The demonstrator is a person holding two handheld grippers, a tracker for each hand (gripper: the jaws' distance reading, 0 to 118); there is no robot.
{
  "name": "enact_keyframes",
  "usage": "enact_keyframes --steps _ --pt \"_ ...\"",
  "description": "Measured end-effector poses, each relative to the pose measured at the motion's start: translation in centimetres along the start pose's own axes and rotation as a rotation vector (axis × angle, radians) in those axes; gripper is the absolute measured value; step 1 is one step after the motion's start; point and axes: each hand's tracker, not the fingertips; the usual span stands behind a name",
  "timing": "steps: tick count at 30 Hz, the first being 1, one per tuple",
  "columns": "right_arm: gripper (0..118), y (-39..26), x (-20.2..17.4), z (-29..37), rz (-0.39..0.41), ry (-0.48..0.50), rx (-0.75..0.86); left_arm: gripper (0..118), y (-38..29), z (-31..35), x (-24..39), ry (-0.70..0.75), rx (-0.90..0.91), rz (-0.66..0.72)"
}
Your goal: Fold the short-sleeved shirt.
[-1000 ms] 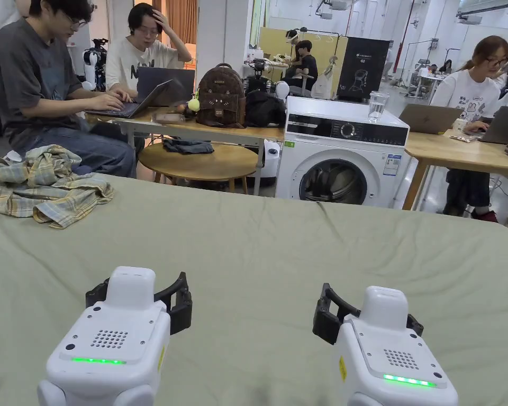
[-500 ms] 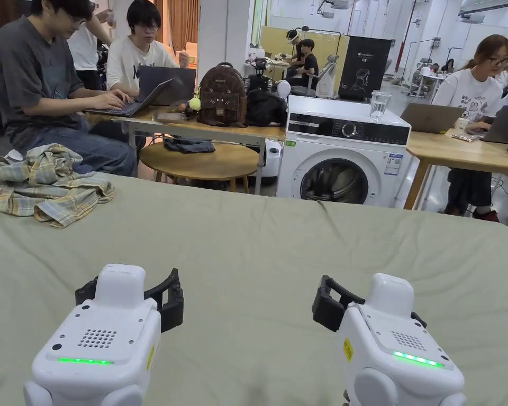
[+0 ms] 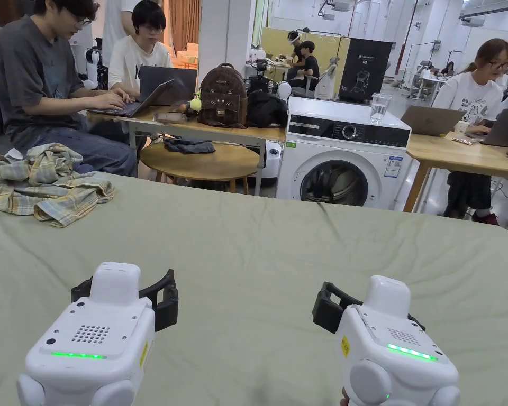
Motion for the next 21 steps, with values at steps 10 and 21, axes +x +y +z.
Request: enact_keyframes --steps 10,21 --pt "93 -0.54 -0.55 -0.15 0.09 -0.049 0.048 75 0.17 -0.2 0.12 0.017 0.016 -0.018" --pt "93 -0.9 -0.27 -0.47 0.108 -0.096 0.058 75 -0.03 -0.45 -0.32 0.015 -0.003 -0.008"
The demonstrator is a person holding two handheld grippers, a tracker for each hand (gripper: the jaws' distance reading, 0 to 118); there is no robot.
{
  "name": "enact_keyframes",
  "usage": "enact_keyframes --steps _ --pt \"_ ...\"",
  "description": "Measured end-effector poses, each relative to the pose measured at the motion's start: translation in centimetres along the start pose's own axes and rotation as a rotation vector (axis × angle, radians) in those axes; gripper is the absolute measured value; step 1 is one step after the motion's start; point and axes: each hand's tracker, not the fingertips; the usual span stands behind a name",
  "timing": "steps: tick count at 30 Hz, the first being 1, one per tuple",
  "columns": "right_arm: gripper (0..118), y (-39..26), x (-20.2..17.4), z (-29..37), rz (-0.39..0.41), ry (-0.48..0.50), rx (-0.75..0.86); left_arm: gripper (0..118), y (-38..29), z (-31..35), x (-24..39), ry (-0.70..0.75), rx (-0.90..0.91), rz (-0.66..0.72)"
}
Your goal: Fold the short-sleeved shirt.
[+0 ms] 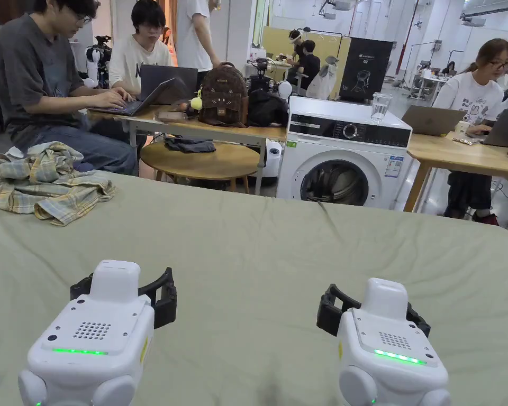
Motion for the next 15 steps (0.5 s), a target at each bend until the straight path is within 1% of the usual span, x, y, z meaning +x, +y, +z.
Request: enact_keyframes --steps 1,2,4,6,8,15 --pt "93 -0.03 -0.11 -0.06 0.018 -0.022 -0.002 75 0.0 0.02 -0.02 -0.001 -0.001 0.0" --pt "93 -0.04 -0.13 -0.05 0.026 -0.022 -0.002 75 0.01 0.06 -0.02 -0.001 -0.002 0.002" --pt "93 -0.08 0.17 0.14 0.019 0.011 0.004 75 0.0 0.06 -0.07 -0.005 0.0 0.001" --pt "93 0.27 0.15 0.02 0.012 0.008 -0.024 75 -0.01 -0.02 -0.16 -0.007 -0.004 -0.004" --pt "93 0.44 0.49 -0.14 -0.013 0.06 -0.053 75 0.0 -0.04 -0.2 -0.005 -0.005 -0.007" --pt "93 0.06 0.75 -0.42 -0.013 0.104 -0.08 75 -0.1 -0.1 -0.38 -0.005 -0.007 0.008"
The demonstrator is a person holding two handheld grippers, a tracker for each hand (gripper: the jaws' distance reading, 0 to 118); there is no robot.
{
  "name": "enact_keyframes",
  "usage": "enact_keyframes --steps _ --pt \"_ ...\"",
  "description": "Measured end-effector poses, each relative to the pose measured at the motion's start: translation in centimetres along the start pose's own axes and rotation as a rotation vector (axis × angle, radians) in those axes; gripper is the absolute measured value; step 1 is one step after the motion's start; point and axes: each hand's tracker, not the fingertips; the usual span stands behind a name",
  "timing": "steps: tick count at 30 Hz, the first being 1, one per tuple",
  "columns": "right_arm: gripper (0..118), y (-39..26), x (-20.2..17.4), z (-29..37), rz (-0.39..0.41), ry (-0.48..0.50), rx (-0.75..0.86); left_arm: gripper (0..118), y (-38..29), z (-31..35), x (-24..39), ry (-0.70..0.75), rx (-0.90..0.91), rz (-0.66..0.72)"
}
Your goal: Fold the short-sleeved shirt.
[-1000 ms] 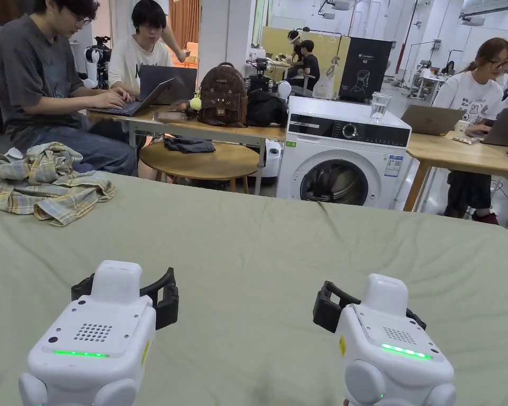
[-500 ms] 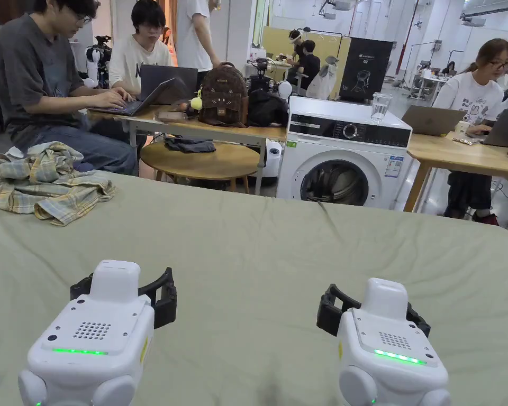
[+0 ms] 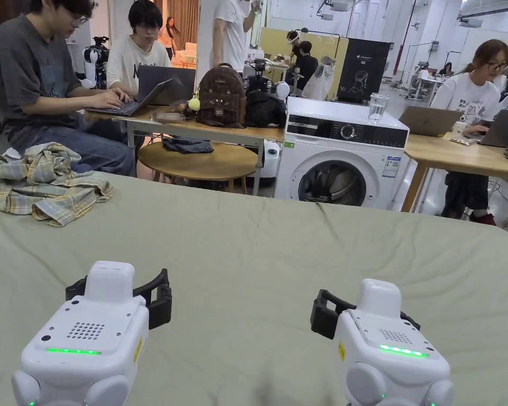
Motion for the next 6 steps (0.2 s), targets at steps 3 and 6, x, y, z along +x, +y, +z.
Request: enact_keyframes --steps 3,6 --pt "93 -0.37 0.02 -0.02 -0.003 0.023 0.015 75 -0.02 -0.02 0.08 0.001 -0.001 0.001" --pt "93 -0.74 -0.17 0.01 0.039 0.001 0.05 75 -0.07 -0.03 0.21 0.0 -0.002 -0.002"
